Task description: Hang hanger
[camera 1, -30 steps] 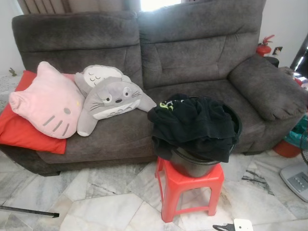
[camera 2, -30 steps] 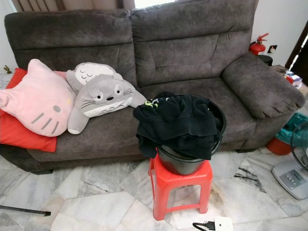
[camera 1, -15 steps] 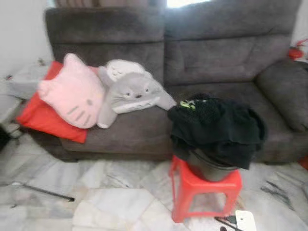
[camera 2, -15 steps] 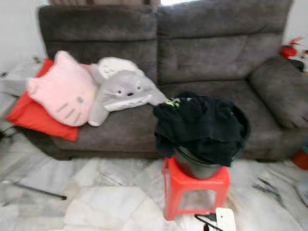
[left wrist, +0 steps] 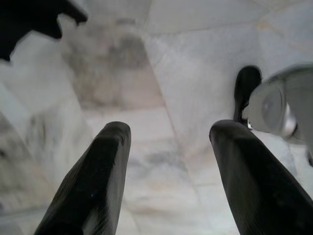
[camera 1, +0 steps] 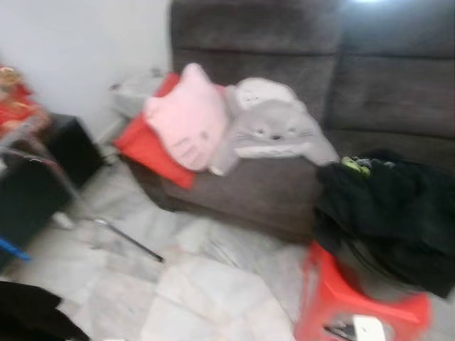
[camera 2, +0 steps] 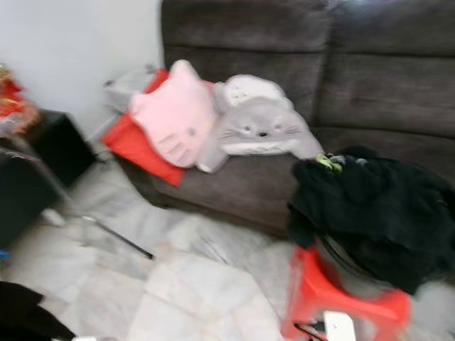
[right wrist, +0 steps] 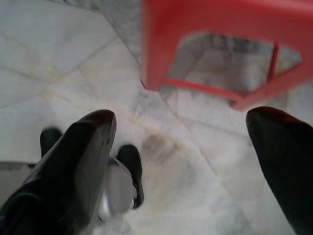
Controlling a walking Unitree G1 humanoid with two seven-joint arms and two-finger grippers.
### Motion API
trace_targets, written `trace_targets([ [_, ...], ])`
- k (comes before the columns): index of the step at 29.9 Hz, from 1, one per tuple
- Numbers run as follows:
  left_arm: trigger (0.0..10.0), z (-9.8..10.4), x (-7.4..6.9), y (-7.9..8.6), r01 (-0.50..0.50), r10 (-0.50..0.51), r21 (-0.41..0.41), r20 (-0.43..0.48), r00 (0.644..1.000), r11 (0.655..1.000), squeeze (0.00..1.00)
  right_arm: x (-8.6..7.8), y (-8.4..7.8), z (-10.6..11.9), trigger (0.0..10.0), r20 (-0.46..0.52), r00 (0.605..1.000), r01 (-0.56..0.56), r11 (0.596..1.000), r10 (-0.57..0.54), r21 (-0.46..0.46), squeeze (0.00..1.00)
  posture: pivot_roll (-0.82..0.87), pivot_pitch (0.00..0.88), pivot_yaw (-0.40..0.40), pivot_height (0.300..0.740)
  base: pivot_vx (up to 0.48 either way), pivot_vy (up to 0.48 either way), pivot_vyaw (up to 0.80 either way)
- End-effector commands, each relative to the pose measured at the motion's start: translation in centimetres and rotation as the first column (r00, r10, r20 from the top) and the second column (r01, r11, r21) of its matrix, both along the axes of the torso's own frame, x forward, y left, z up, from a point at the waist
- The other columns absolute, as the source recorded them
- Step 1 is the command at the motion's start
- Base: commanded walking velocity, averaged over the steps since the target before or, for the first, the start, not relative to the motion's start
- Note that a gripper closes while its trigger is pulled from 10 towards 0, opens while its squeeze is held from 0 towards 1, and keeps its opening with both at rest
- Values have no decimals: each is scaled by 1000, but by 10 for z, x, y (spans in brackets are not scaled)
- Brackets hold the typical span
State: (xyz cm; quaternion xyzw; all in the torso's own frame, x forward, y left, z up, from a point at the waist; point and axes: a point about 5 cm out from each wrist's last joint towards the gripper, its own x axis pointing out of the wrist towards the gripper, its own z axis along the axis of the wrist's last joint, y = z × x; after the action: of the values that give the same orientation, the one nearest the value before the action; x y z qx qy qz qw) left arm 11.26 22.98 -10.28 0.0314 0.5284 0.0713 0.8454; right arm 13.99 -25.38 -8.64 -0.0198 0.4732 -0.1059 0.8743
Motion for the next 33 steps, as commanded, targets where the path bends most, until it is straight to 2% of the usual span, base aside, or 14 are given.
trace_targets([
  [1, 10000, 1, -1, 5, 3, -2, 13, -8, 1000, 1000, 0, 8, 7, 1, 10000, 18, 1000, -11, 1000, 11, 21, 0, -144, 0, 92, 740, 0, 0, 800],
  [33, 10000, 0, 0, 3, -10, 10, 1, -6, 1000, 1000, 0, 8, 5, 2, 10000, 22, 999, -30, 998, 29, 47, 0, -140, 0, 73, 740, 0, 0, 800],
])
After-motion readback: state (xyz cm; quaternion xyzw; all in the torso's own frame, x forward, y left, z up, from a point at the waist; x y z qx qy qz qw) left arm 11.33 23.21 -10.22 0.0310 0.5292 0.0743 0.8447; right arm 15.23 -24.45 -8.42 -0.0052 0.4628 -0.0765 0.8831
